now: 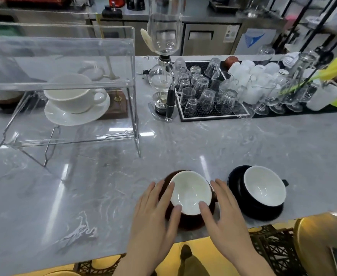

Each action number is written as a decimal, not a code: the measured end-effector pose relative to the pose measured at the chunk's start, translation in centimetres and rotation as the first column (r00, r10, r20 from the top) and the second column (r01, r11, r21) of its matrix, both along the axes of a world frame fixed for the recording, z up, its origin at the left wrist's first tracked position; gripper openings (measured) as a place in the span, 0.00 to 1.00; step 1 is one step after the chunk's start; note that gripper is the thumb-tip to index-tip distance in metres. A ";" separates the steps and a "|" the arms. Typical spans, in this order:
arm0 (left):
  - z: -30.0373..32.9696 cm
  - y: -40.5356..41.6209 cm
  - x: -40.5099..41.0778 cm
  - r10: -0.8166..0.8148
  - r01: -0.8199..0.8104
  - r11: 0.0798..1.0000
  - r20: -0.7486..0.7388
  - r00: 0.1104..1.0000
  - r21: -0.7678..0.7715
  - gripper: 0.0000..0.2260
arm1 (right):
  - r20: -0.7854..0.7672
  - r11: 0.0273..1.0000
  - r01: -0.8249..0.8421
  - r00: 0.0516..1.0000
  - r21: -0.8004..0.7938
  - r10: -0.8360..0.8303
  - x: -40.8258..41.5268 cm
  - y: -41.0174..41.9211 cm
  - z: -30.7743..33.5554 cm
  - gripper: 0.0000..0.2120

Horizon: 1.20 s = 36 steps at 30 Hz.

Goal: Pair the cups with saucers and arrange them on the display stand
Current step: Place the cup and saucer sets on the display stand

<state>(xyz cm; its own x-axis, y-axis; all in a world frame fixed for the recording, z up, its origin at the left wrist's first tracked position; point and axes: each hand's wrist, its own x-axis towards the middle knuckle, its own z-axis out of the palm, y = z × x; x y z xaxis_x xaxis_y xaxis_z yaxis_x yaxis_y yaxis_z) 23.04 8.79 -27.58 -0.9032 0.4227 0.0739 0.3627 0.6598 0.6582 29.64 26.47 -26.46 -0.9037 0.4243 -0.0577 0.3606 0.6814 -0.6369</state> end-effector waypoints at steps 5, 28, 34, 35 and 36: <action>0.6 0.9 -1.0 0.132 -0.146 0.987 0.173 0.976 0.072 0.27 | -0.008 0.995 0.015 1.000 -0.096 -0.016 -0.6 1.0 -0.5 0.26; 0.1 1.3 -2.6 0.342 -0.458 0.886 0.559 0.756 0.078 0.20 | 0.165 0.768 0.264 0.965 -0.583 -0.206 -1.6 3.2 -1.7 0.24; -0.1 0.9 -2.9 0.298 -0.399 0.915 0.567 0.768 0.059 0.22 | 0.184 0.811 0.267 0.963 -0.521 -0.199 -2.1 4.1 -1.7 0.17; -0.2 0.9 -2.9 0.295 -0.398 0.915 0.563 0.772 0.066 0.21 | 0.187 0.816 0.258 0.964 -0.518 -0.187 -2.1 4.3 -1.7 0.17; -0.3 0.9 -2.9 0.291 -0.397 0.915 0.561 0.775 0.075 0.21 | 0.190 0.819 0.249 0.966 -0.517 -0.174 -2.2 4.4 -1.7 0.16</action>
<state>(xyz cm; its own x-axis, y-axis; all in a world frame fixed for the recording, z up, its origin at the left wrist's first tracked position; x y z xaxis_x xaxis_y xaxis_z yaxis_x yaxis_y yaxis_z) 20.15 9.74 -27.89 -0.9044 0.1030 -0.4142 -0.3045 0.5241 0.7953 27.45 30.88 -28.13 -0.7637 0.4737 -0.4386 0.5597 0.1473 -0.8155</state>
